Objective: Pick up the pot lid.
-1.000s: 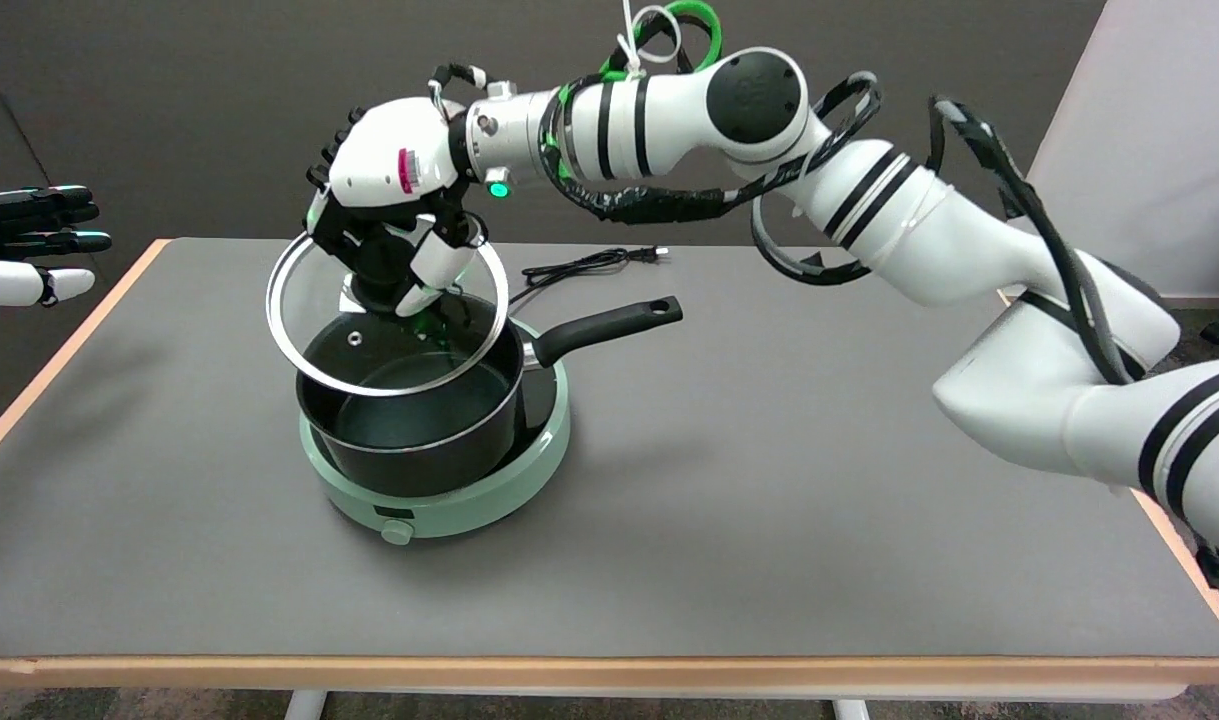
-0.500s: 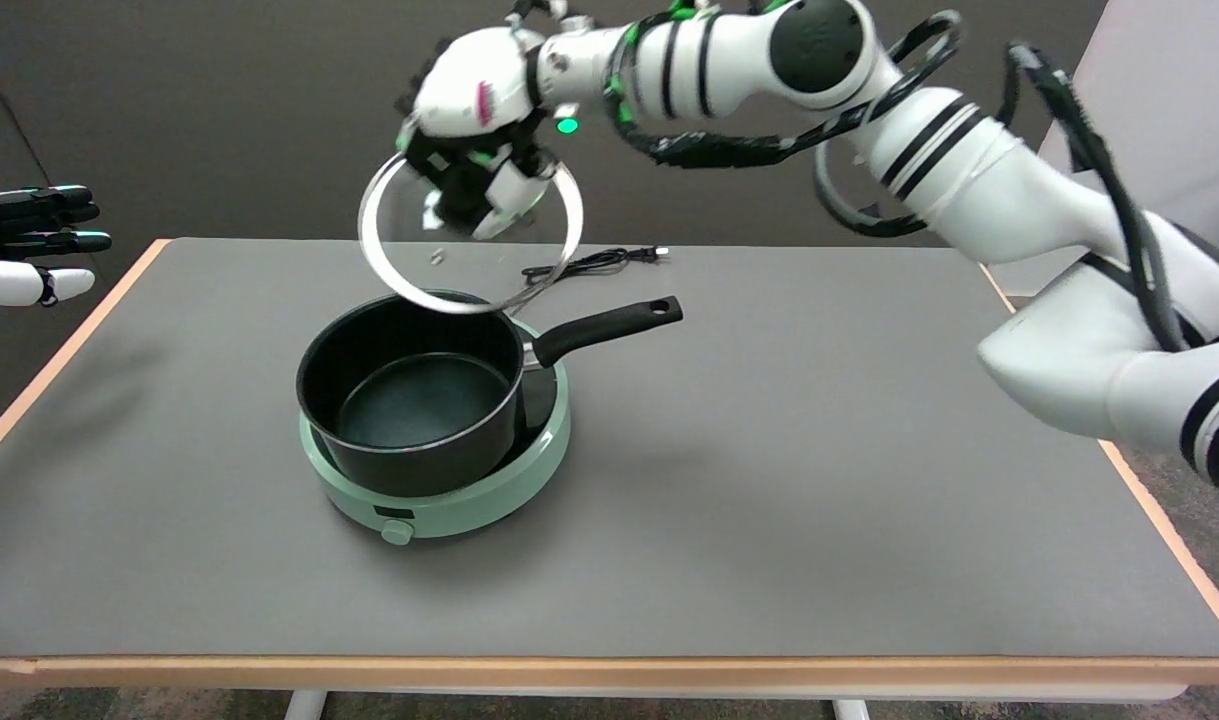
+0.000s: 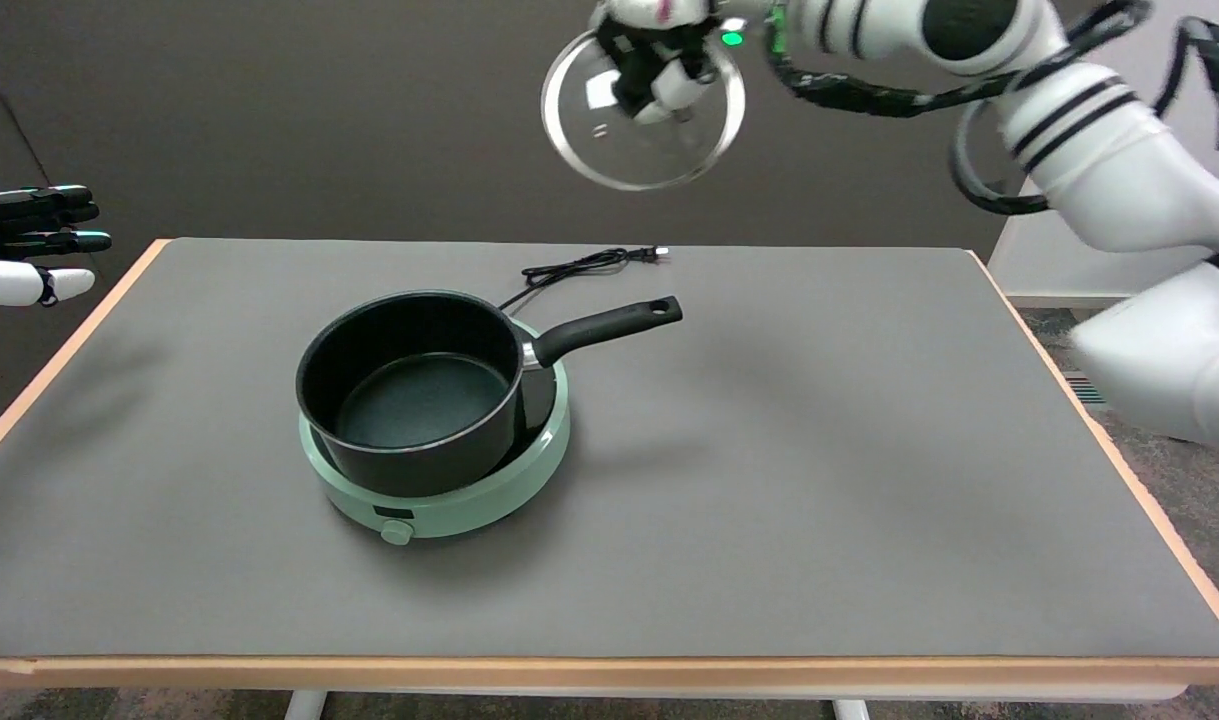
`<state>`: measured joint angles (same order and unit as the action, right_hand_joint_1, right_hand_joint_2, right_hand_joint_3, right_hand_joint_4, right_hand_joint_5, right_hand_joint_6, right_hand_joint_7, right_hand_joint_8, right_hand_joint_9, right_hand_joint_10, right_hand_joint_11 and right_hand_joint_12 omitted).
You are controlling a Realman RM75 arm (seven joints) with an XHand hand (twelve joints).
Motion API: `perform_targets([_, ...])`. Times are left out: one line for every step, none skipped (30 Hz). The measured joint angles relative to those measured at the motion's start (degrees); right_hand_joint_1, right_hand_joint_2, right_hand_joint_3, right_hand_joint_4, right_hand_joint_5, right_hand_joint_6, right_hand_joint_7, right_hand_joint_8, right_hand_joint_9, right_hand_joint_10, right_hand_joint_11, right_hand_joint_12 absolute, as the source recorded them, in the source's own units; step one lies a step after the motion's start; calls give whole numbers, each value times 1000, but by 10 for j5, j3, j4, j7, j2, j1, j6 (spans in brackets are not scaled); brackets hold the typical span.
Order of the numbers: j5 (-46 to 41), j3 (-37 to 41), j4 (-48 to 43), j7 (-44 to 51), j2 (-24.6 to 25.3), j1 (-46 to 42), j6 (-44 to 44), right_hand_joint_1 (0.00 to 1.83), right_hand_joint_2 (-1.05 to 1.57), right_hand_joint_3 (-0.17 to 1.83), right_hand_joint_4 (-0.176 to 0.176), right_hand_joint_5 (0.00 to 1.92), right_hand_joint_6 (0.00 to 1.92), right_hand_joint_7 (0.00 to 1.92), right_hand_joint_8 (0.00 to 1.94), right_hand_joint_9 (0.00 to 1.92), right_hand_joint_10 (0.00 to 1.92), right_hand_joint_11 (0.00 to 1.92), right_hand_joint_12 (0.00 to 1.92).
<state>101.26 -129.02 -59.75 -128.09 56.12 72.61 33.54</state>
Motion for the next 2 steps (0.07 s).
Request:
perform_targets([6, 11, 0, -1, -9, -6, -4, 1209, 950, 431, -20, 792, 1322, 1017, 1095, 959, 1408, 763, 1285])
perform_targets([11, 19, 0, -1, -16, -11, -7, 1209, 950, 431, -20, 792, 1322, 1017, 1095, 958, 1409, 763, 1286])
